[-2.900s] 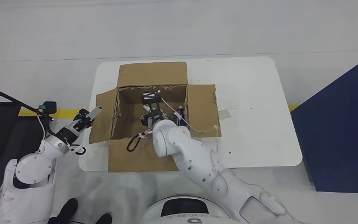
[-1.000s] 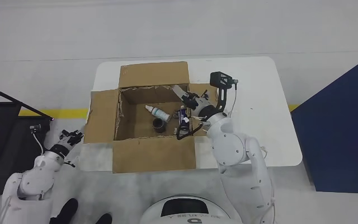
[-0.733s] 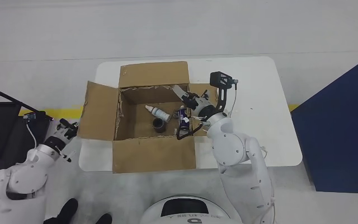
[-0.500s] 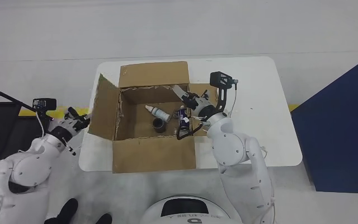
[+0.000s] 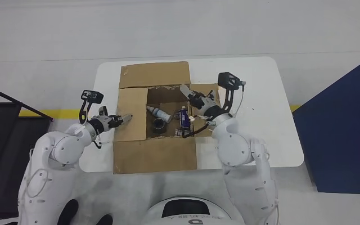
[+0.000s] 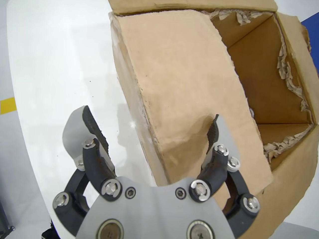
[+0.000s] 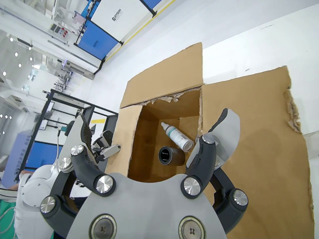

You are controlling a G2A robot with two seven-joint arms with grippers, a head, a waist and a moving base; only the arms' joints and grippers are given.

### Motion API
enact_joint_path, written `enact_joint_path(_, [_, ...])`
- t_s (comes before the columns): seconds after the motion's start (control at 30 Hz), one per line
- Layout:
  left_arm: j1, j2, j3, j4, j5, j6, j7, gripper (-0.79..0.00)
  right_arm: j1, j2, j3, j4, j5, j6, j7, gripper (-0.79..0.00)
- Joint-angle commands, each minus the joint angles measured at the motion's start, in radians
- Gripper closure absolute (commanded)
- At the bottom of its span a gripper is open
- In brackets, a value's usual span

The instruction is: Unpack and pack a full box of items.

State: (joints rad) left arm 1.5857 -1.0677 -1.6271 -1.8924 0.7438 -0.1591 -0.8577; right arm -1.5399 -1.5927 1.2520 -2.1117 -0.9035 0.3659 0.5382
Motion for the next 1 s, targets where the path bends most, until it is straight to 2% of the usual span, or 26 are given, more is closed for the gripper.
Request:
enact_joint_path(0.0, [0.0, 0.002, -0.007, 0.001, -0.004, -0.004, -0.001, -0.785, -0.032, 0.002, 0.062, -0.022, 0.056, 0.008, -0.04, -0.785])
enact_joint_path(0.03, [0.0, 0.003, -0.012, 0.001, -0.008, -0.006, -0.002, -0.785, -0.053, 0.004, 0.105, -0.025, 0.086, 0.02, -0.066, -0.785])
enact_joint_path(0.1, [0.001, 0.004, -0.015, 0.001, -0.011, -0.008, 0.0, -0.785, -0.07, 0.007, 0.147, 0.01, 0.05, 0.088, -0.099, -0.785])
enact_joint_path(0.23, [0.003, 0.005, -0.015, 0.002, -0.016, -0.013, 0.005, -0.785, -0.013, 0.016, 0.148, 0.118, -0.036, 0.177, 0.036, -0.785])
enact_joint_path(0.33, [0.001, 0.007, -0.008, 0.005, -0.013, -0.016, 0.007, -0.785, 0.026, 0.021, 0.165, 0.17, -0.014, 0.177, 0.13, -0.785])
enact_joint_path(0.5, [-0.01, 0.008, 0.005, 0.012, 0.002, -0.014, 0.004, -0.785, 0.067, 0.029, 0.231, 0.224, 0.189, 0.057, 0.235, -0.785])
enact_joint_path(0.67, [-0.021, 0.01, 0.026, 0.023, 0.023, -0.013, 0.004, -0.785, 0.034, 0.032, 0.324, 0.199, 0.474, -0.081, 0.246, -0.785])
enact_joint_path(0.77, [-0.024, 0.01, 0.04, 0.026, 0.041, -0.006, 0.008, -0.785, 0.014, 0.038, 0.349, 0.178, 0.616, -0.175, 0.314, -0.785])
enact_joint_path(0.97, [-0.027, 0.012, 0.045, 0.028, 0.045, -0.005, 0.016, -0.785, 0.02, 0.049, 0.288, 0.148, 0.694, -0.261, 0.393, -0.785])
